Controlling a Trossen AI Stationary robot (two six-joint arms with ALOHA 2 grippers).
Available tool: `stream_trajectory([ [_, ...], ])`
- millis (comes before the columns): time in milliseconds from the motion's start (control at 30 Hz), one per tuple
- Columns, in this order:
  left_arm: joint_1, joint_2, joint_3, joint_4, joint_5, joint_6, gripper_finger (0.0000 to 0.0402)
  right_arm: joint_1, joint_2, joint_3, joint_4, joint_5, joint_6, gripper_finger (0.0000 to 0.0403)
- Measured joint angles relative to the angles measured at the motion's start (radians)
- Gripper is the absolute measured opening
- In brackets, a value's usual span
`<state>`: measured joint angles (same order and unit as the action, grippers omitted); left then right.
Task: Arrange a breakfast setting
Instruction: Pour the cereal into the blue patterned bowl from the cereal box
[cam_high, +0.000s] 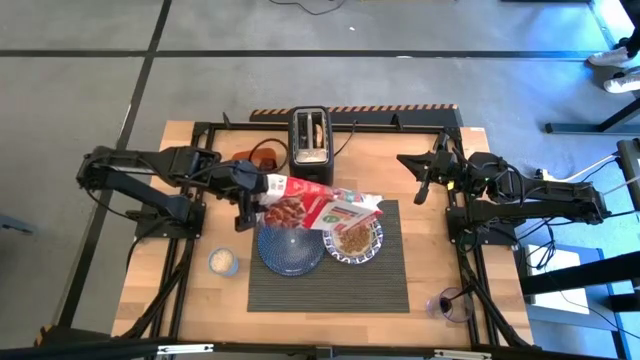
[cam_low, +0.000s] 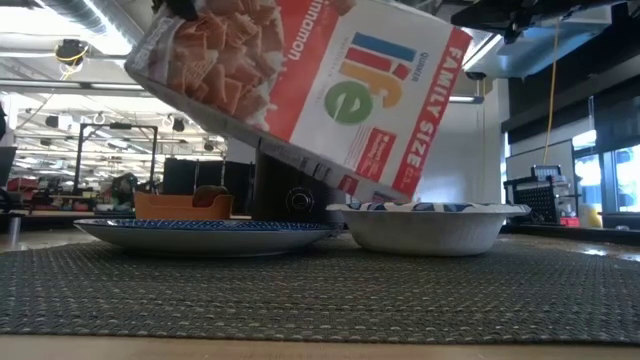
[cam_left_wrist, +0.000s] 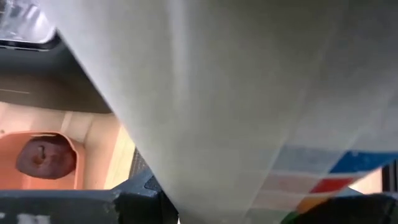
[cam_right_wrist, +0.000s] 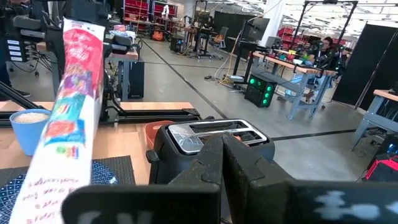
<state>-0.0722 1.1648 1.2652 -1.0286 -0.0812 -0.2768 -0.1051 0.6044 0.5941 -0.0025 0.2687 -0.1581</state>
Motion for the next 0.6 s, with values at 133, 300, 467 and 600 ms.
stream_trajectory([
  [133,0.000,0.003,0.000,0.002,0.038,-0.004,0.0166,0.000,0.000,0.000,0.000,0.000,0.000,0.0000],
  [300,-0.002,0.001,0.000,-0.003,0.050,-0.004,0.0166,0.000,0.000,0.000,0.000,0.000,0.000,0.0000],
  [467,-0.002,0.000,0.000,-0.018,0.016,-0.027,0.0166,0.000,0.000,0.000,0.000,0.000,0.000,0.0000],
  [600,-0.002,0.000,0.000,-0.012,0.025,-0.022,0.0166,0.000,0.000,0.000,0.000,0.000,0.000,0.0000],
])
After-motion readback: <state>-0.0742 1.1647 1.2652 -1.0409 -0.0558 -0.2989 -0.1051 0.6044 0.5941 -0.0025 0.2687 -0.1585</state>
